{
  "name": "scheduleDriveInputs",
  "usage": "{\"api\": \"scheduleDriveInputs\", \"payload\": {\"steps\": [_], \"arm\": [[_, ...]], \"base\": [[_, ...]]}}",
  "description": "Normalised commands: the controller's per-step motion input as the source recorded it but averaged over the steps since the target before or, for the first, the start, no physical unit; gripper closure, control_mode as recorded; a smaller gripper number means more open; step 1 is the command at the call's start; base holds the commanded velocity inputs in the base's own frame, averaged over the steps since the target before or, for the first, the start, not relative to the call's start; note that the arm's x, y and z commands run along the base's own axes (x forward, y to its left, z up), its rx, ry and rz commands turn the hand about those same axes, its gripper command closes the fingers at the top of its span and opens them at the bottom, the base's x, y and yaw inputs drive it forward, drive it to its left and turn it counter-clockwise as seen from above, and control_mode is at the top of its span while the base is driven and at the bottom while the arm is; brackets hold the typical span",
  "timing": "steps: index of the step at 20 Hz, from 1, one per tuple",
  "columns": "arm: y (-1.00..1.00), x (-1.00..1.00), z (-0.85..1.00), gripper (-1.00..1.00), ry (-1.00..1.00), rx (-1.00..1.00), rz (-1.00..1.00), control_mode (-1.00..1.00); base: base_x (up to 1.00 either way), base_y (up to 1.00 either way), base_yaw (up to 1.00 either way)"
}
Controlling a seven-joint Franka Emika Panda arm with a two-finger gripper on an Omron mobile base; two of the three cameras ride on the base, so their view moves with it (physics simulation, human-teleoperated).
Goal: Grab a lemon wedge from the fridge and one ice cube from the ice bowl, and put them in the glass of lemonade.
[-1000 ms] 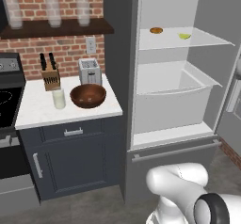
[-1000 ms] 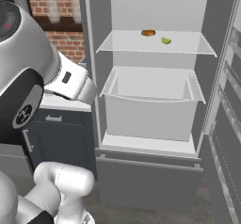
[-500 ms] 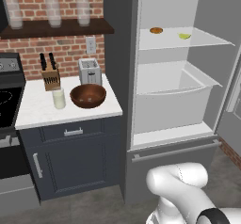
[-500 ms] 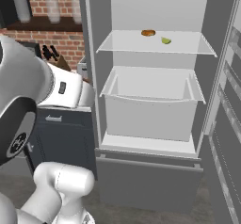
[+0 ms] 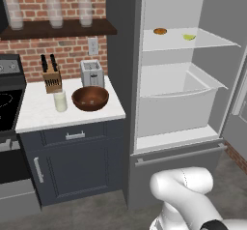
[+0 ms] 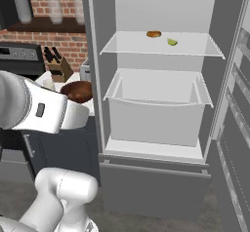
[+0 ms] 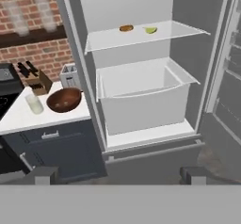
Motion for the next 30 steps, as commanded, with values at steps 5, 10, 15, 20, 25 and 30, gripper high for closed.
{"api": "scheduleDriveInputs", "payload": {"steps": [5, 10, 15, 20, 25, 30], "arm": [[0.0, -0.41, 0.08, -1.0, -0.13, 0.0, -0.05, -1.0], [0.0, -0.14, 0.23, -1.0, -0.02, -0.05, -0.02, -1.0], [0.0, 0.11, 0.2, -1.0, 0.01, -0.04, 0.01, -1.0], [-0.04, 0.68, -0.01, -1.0, 0.04, 0.0, 0.09, -1.0], [0.0, 0.53, -0.01, -1.0, 0.02, 0.0, 0.09, -1.0], [0.02, 0.36, 0.0, -1.0, 0.06, 0.0, 0.01, -1.0]], "base": [[0.0, 0.0, 0.0], [0.0, 0.0, 0.0], [0.0, 0.0, 0.0], [0.0, 0.0, 0.0], [0.0, 0.0, 0.0], [0.0, 0.0, 0.0]]}}
